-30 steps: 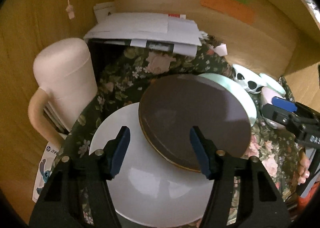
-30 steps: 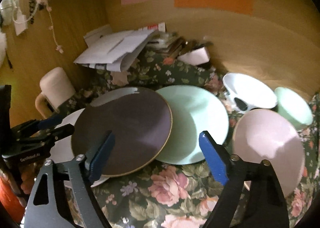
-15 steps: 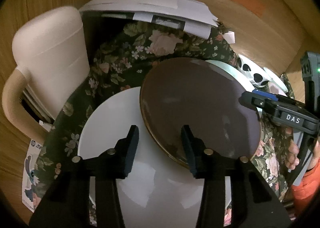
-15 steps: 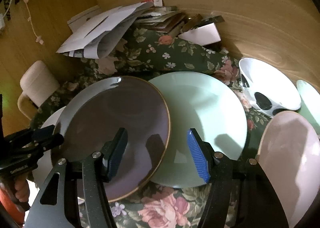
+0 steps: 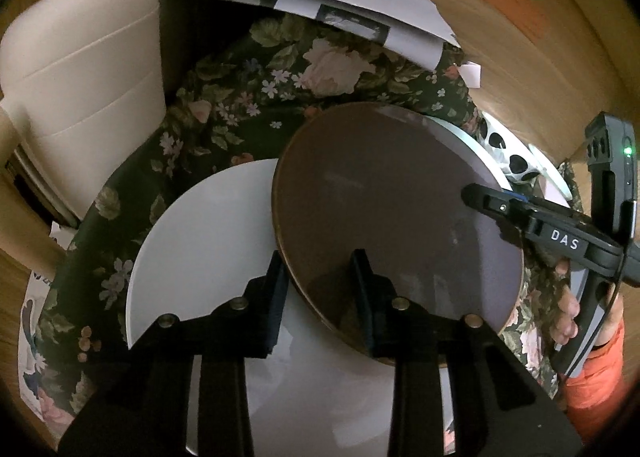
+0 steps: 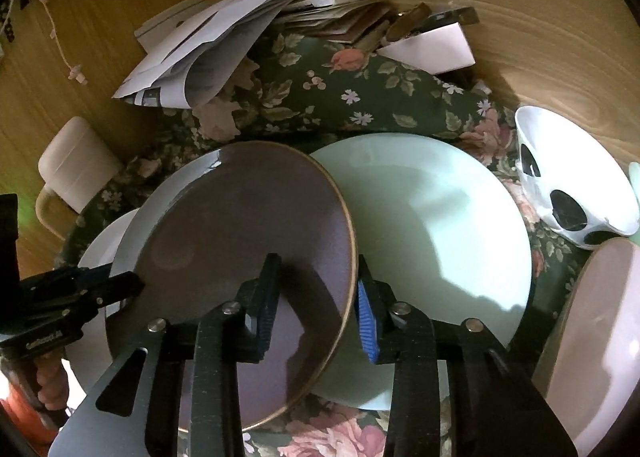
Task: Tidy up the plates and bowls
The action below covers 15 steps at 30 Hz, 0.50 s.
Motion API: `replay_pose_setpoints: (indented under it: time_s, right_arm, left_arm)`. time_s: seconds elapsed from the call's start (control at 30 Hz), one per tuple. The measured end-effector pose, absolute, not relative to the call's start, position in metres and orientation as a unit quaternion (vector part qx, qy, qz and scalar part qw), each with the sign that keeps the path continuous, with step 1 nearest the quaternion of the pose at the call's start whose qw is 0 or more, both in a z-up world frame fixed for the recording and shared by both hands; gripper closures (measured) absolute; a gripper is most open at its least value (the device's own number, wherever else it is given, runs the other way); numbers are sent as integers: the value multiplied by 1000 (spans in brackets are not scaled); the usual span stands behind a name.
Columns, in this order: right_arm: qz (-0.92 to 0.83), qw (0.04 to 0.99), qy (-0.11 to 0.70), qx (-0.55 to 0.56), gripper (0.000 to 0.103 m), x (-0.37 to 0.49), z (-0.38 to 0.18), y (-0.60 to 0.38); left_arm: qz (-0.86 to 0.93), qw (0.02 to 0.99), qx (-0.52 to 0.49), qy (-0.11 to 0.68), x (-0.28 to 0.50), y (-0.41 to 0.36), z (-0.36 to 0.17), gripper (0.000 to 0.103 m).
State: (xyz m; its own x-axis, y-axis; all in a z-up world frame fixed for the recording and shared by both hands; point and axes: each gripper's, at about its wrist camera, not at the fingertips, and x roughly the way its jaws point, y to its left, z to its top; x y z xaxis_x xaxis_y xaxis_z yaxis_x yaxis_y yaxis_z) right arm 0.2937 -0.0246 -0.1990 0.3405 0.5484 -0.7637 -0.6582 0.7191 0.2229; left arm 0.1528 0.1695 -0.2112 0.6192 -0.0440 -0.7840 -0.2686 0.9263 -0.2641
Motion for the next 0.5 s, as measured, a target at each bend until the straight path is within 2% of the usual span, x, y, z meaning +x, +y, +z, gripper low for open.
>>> replay_pose_setpoints:
  time_s: [0.5]
  right_arm:
    - [368,817,441,-42,71,289,-197,-48]
  left_arm:
    - [59,896,-164,408,154,158,-201,71]
